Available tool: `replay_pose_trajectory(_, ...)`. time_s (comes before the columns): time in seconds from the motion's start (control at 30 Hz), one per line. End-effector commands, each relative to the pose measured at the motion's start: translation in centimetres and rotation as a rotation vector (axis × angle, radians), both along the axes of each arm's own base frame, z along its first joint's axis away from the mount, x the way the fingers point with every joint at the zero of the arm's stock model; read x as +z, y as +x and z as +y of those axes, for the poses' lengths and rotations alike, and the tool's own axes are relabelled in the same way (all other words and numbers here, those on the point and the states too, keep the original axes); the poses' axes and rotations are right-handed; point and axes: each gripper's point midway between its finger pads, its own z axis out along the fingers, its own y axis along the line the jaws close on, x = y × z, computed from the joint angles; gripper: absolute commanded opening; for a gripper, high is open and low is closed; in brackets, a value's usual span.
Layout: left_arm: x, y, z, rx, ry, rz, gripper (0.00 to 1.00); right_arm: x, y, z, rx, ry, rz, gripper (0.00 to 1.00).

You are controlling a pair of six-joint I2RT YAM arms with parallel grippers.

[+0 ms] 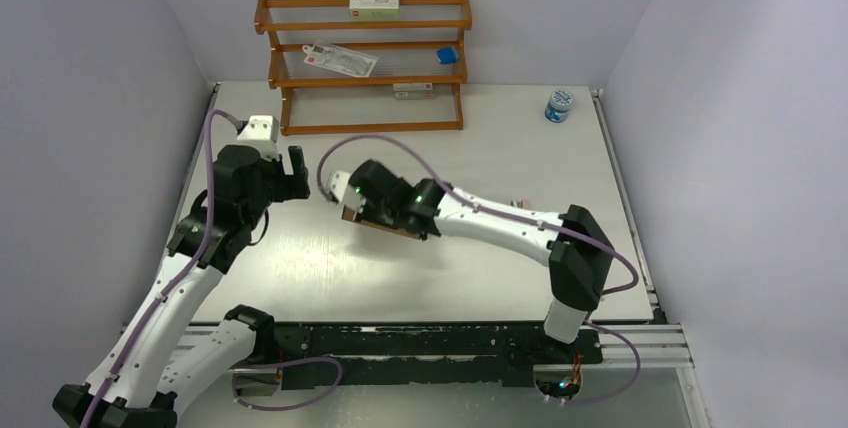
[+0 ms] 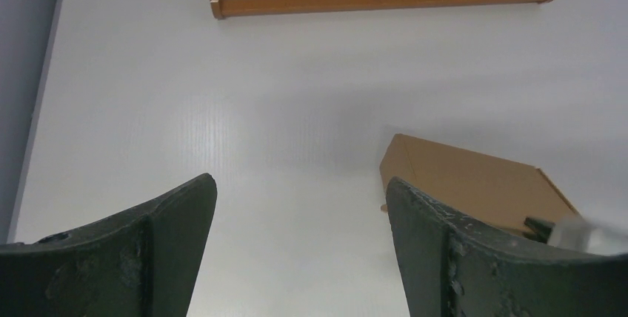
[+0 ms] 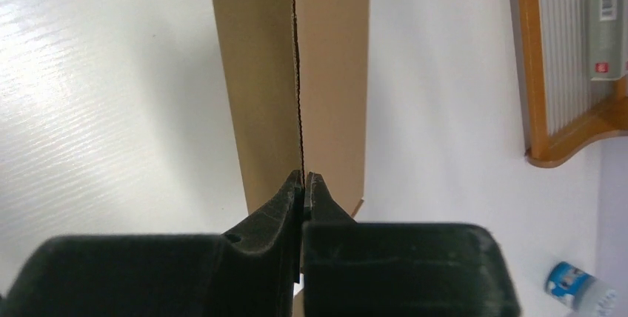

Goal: Fold the paper box

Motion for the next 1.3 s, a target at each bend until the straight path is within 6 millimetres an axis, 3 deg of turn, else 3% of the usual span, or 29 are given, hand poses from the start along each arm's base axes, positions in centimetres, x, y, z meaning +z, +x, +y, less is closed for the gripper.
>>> replay_pose_trajectory(0.0, 2.4, -0.1, -1.1, -0.073, -0.023, -0.012, 0.89, 1.2, -0.3, -1.9, 0.019, 0.053, 0.238, 0.00)
replay_pose_trajectory(0.2, 2.2, 0.0, -2.7, -0.153, -0.040, 0.012, 0.90, 2.7, 2.0, -2.5, 0.065, 0.211, 0.423, 0.00)
replay_pose_trajectory(0.4, 0.3, 0.2, -4.6, -0.251, -0.057, 0.081, 0.90, 1.4, 4.1, -3.3, 0.065, 0.183, 0.514, 0.00)
replay_pose_trajectory(0.6, -1.6, 0.7, -6.0, -0.323, -0.058, 0.137, 0.89, -0.4, 4.4, -3.4, 0.078, 0.112, 0.543, 0.03)
replay_pose_trajectory(0.77, -3.4, 0.9, -6.8, -0.370, -0.045, 0.188, 0.89, -1.0, 5.3, -3.2, 0.053, 0.083, 0.558, 0.16)
replay_pose_trajectory(1.03, -4.6, 0.8, -7.0, -0.410, -0.017, 0.223, 0.88, 4.7, 6.0, -2.6, 0.005, 0.255, 0.429, 0.40)
replay_pose_trajectory(1.27, -4.9, 0.6, -7.6, -0.458, -0.012, 0.230, 0.86, 10.0, 7.3, -6.5, -0.245, 0.485, 0.168, 0.54)
